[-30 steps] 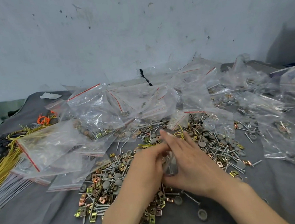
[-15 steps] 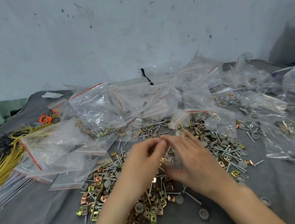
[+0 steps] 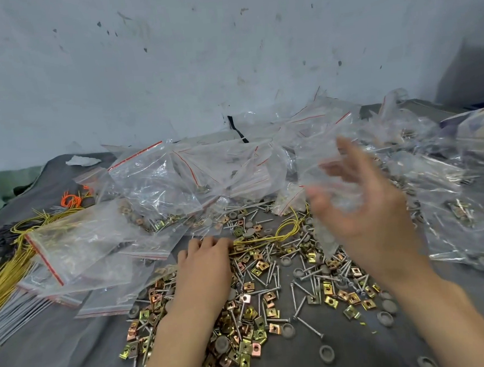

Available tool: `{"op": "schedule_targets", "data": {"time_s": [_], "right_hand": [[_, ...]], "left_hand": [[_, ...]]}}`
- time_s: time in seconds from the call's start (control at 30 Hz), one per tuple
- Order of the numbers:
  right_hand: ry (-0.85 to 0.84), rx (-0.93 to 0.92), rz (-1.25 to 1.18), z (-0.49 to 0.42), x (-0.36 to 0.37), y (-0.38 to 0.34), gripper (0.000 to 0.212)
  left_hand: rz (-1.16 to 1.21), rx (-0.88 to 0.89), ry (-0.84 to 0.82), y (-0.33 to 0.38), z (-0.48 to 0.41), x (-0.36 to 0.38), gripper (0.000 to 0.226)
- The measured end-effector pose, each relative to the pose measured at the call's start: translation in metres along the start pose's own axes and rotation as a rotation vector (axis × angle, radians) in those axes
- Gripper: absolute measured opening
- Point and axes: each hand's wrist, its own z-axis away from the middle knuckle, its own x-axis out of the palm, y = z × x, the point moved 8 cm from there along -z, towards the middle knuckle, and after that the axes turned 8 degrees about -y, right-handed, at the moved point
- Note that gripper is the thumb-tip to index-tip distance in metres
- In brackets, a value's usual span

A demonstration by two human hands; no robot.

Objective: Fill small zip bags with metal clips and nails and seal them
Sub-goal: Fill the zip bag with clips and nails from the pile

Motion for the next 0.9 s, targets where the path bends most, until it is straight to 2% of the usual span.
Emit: {"op": "schedule_targets", "data": {"time_s": [0.07,0.13,0.27,0.33,0.43,0.5,0.6,0.7,0.8,0.9], "right_hand": [[-0.12,-0.109,0.272,0.007,0.021,-0.007,0.07],[-0.237,-0.131,0.41,0.013,0.039,-0.006,0.07],[-0.439,-0.156,0.497,0.028,0.076,-0.001,0.07],[-0.507,-0.159,0.485,0.032,0.089,0.0,0.071],[-0.524,-0.157,0.448,0.033,0.096,0.001,0.075],[-0.502,-0.17,0.44,0.033,0.098,-0.002,0.078],[-0.431,-0.187,0.401,0.033,0.098,-0.008,0.08],[-0.398,-0.154,0.327,0.032,0.095,-0.008,0.083],[-0.404,-0.097,0.257,0.031,0.093,-0.002,0.084],[-0.422,-0.07,0.248,0.031,0.091,0.004,0.083]], "left_hand": [[0.008,-0.021,0.002,-0.002,-0.001,0.0,0.036],[0.026,-0.038,-0.002,-0.003,0.0,-0.003,0.029],[0.145,-0.004,0.071,-0.005,0.009,-0.015,0.018],[0.327,0.041,0.139,-0.006,0.017,-0.025,0.017],[0.687,0.111,0.223,-0.006,0.031,-0.048,0.017],[0.802,0.167,0.261,0.0,0.038,-0.063,0.015],[0.822,0.262,0.258,0.015,0.044,-0.073,0.012],[0.778,0.323,0.221,0.027,0.046,-0.072,0.029],[0.806,0.322,0.215,0.027,0.044,-0.073,0.045],[0.851,0.255,0.299,0.012,0.04,-0.078,0.04]]}}
